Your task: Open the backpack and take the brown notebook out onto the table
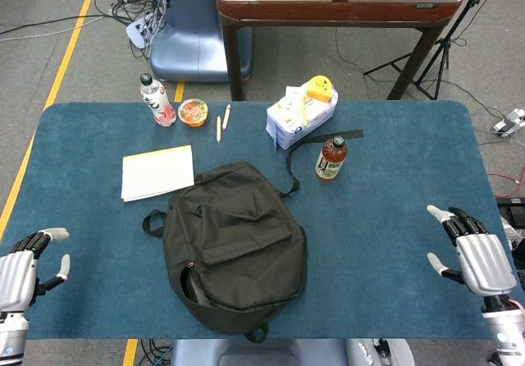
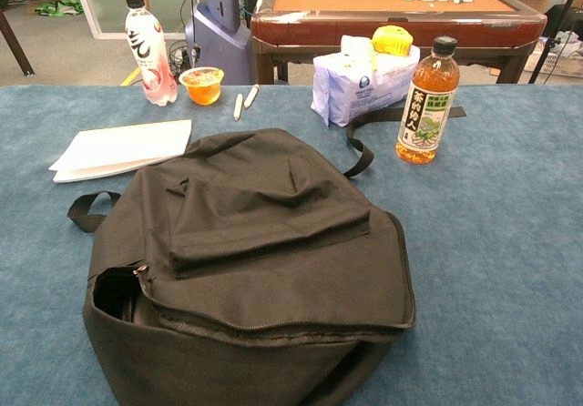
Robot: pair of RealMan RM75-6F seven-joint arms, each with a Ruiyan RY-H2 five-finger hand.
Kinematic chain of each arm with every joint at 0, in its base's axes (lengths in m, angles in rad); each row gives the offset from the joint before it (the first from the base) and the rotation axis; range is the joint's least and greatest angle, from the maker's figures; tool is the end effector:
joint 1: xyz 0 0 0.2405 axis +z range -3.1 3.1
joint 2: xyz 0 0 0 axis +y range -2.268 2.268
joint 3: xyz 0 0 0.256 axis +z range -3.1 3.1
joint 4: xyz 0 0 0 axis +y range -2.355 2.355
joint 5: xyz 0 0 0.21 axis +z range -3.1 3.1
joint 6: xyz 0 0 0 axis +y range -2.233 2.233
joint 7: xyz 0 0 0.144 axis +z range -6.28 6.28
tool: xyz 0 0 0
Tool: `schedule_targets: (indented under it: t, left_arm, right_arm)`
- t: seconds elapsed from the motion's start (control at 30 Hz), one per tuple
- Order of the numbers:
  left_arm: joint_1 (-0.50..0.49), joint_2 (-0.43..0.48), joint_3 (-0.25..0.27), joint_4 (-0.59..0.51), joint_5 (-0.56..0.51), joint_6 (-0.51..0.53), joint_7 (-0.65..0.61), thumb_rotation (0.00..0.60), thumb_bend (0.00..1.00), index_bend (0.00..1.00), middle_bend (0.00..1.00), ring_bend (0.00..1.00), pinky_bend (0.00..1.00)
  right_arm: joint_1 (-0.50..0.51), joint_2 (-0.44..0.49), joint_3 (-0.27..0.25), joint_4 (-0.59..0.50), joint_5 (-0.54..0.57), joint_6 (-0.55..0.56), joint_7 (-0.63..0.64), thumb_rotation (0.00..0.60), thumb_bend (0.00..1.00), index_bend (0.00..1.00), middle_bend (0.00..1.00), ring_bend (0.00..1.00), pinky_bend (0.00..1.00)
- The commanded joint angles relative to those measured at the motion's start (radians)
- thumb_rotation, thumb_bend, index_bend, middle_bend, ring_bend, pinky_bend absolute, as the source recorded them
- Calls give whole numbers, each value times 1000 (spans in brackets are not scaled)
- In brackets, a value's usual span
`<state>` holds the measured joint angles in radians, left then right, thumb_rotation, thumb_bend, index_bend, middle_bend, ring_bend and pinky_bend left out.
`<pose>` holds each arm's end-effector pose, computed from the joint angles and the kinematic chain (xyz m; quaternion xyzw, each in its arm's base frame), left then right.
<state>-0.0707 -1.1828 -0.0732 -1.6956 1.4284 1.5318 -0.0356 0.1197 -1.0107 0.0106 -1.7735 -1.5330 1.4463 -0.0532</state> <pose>-0.2967 0.1793 0.1447 -0.5216 -0.4413 -0.4435 0.5801 -0.2814 -0.1800 0.1662 0.6281 -0.3907 0.3815 0.5544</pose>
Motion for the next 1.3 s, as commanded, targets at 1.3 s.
schedule_targets:
  t: [1.3]
  left_arm:
    - [17,21,-10,-39,22,22,24,600,406,339,301,256,247]
  right_arm:
    - [549,-353,57,-68,-96,-655,71,600,0,170,164,71,222]
